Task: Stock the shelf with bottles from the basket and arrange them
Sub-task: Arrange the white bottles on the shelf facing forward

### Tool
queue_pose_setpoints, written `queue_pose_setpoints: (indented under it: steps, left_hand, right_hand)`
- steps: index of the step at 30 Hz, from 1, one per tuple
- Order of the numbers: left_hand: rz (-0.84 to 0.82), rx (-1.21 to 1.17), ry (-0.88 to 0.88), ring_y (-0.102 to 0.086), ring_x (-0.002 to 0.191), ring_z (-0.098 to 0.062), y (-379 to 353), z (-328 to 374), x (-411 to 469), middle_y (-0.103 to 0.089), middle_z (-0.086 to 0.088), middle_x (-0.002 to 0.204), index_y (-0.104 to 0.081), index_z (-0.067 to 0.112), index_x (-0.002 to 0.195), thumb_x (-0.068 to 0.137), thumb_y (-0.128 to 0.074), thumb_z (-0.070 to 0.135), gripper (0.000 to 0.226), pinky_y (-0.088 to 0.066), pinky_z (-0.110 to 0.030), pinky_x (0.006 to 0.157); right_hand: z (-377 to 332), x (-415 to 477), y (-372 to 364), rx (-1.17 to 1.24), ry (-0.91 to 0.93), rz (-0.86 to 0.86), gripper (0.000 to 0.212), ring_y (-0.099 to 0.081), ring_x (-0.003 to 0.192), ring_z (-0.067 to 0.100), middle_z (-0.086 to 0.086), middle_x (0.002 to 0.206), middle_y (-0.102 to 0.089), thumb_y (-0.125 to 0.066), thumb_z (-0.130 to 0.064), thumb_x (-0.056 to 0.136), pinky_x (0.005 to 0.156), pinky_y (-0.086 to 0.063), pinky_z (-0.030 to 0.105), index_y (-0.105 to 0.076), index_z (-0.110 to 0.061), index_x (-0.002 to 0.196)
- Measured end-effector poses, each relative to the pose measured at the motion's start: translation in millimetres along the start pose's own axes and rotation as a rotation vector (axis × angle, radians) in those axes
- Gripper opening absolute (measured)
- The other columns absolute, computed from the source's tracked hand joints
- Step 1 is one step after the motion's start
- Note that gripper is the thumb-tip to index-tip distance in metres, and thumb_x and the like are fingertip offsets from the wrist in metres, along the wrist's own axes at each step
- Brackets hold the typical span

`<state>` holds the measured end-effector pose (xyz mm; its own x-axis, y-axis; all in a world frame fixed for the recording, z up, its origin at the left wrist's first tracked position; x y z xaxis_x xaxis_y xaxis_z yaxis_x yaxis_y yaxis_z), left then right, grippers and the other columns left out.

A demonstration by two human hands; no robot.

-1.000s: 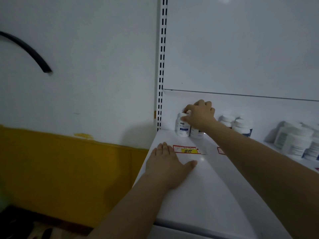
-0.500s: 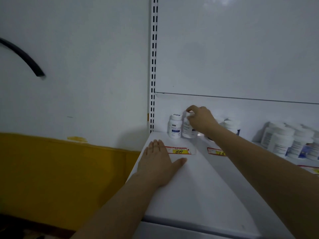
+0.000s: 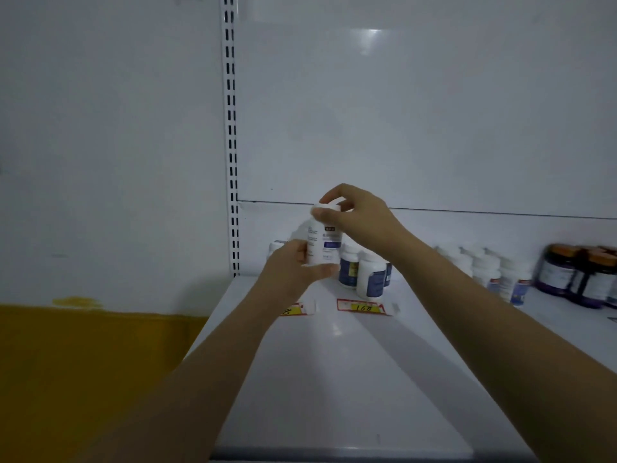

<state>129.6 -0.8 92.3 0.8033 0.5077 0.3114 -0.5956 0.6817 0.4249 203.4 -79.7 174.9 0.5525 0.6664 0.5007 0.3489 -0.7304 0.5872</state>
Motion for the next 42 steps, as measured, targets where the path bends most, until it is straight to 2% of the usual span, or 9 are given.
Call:
queue_pose_setpoints:
  steps: [5,12,16,20,22,25,30,40,42]
  left_hand:
    - [-0.049,-0.105,0.006,-0.06,0.09,-0.008,-8.7,-3.5,-1.8,-0.064,0.008,0.097,-0.063,0.019,0.115,0.082,-0.07,0.025,0.034,-0.042,-0.017,0.075]
    - [-0.152,-0.225,-0.003,-0.063,0.103,-0.014,-22.4,-21.0,-8.5,-0.069,0.006,0.103,-0.066,0.033,0.1,0.078,-0.074,0.031,0.024,-0.049,-0.029,0.092]
    - [-0.203,-0.35,0.007,-0.062,0.111,-0.023,-24.1,-22.3,-6.0,-0.071,-0.001,0.107,-0.074,0.036,0.089,0.055,-0.078,0.046,0.036,-0.041,-0.045,0.104]
    - [-0.257,-0.316,0.014,-0.063,0.108,-0.014,-31.6,-22.8,-7.8,-0.071,0.004,0.108,-0.069,0.031,0.106,0.073,-0.076,0.033,0.033,-0.043,-0.039,0.103]
    - [-0.228,-0.29,0.01,-0.065,0.096,-0.005,-29.1,-23.3,-8.1,-0.071,0.011,0.099,-0.064,0.026,0.113,0.08,-0.072,0.023,0.034,-0.049,-0.025,0.09]
    - [-0.202,-0.286,-0.016,-0.065,0.079,0.007,-25.2,-19.6,-7.7,-0.07,0.02,0.085,-0.064,0.033,0.1,0.081,-0.071,0.02,0.024,-0.047,-0.011,0.071]
    - [-0.168,-0.28,-0.023,-0.066,0.085,0.002,-20.8,-21.3,-5.7,-0.071,0.016,0.091,-0.064,0.034,0.102,0.081,-0.071,0.022,0.025,-0.049,-0.017,0.079]
    - [-0.129,-0.318,-0.038,-0.065,0.084,0.0,-19.0,-20.0,-1.2,-0.067,0.019,0.09,-0.056,0.036,0.094,0.075,-0.076,0.019,0.032,-0.049,-0.014,0.073]
    - [-0.149,-0.326,-0.028,-0.063,0.092,-0.002,-20.3,-18.7,-2.3,-0.067,0.013,0.101,-0.057,0.031,0.105,0.078,-0.074,0.022,0.034,-0.048,-0.016,0.076]
  right_hand:
    - [23.8,-7.4,0.8,0.179,-0.087,-0.019,0.029,-0.066,0.092,0.017,-0.001,0.101,-0.068,-0.055,-0.042,0.092,0.085,-0.056,0.034,-0.063,-0.02,0.11]
    - [45.9,-20.7,-13.4,0.381,-0.101,-0.035,0.014,-0.067,0.088,0.008,-0.008,0.098,-0.068,-0.053,-0.029,0.096,0.074,-0.056,0.019,-0.062,-0.028,0.106]
    - [51.6,-23.5,-11.6,0.462,-0.091,0.031,0.017,-0.068,0.091,0.013,-0.004,0.1,-0.07,-0.056,-0.03,0.094,0.081,-0.057,0.028,-0.062,-0.025,0.109]
    - [55.1,-24.2,-11.0,0.457,-0.087,0.075,0.022,-0.068,0.095,0.017,-0.003,0.102,-0.071,-0.058,-0.035,0.092,0.088,-0.056,0.039,-0.065,-0.024,0.11]
    - [54.4,-23.5,-10.6,0.446,-0.077,0.087,0.027,-0.067,0.096,0.017,-0.001,0.105,-0.07,-0.057,-0.035,0.092,0.09,-0.055,0.041,-0.064,-0.021,0.114]
    - [52.2,-22.4,-10.9,0.443,-0.062,0.089,0.028,-0.067,0.096,0.017,-0.001,0.107,-0.07,-0.057,-0.034,0.093,0.091,-0.055,0.041,-0.063,-0.019,0.115]
    - [50.0,-21.8,-11.9,0.457,-0.053,0.074,0.03,-0.067,0.098,0.015,-0.003,0.108,-0.069,-0.056,-0.038,0.092,0.093,-0.054,0.041,-0.063,-0.022,0.117]
    - [62.1,-19.4,-15.3,0.458,-0.117,0.055,0.037,-0.067,0.096,0.018,-0.002,0.11,-0.067,-0.065,-0.038,0.086,0.09,-0.055,0.04,-0.057,-0.022,0.119]
    - [66.4,-19.2,-14.5,0.545,-0.131,0.045,0.032,-0.067,0.1,0.02,0.0,0.11,-0.068,-0.063,-0.031,0.089,0.092,-0.054,0.043,-0.059,-0.019,0.119]
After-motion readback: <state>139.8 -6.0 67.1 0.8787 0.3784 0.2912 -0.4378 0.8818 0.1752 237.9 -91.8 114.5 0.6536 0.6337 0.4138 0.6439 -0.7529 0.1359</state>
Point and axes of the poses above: each hand's wrist, its own x-axis towards the middle knuckle, its own y-axis out of the back of the hand, z = x × y, the point moved 10 cm from there along x, towards the middle knuckle
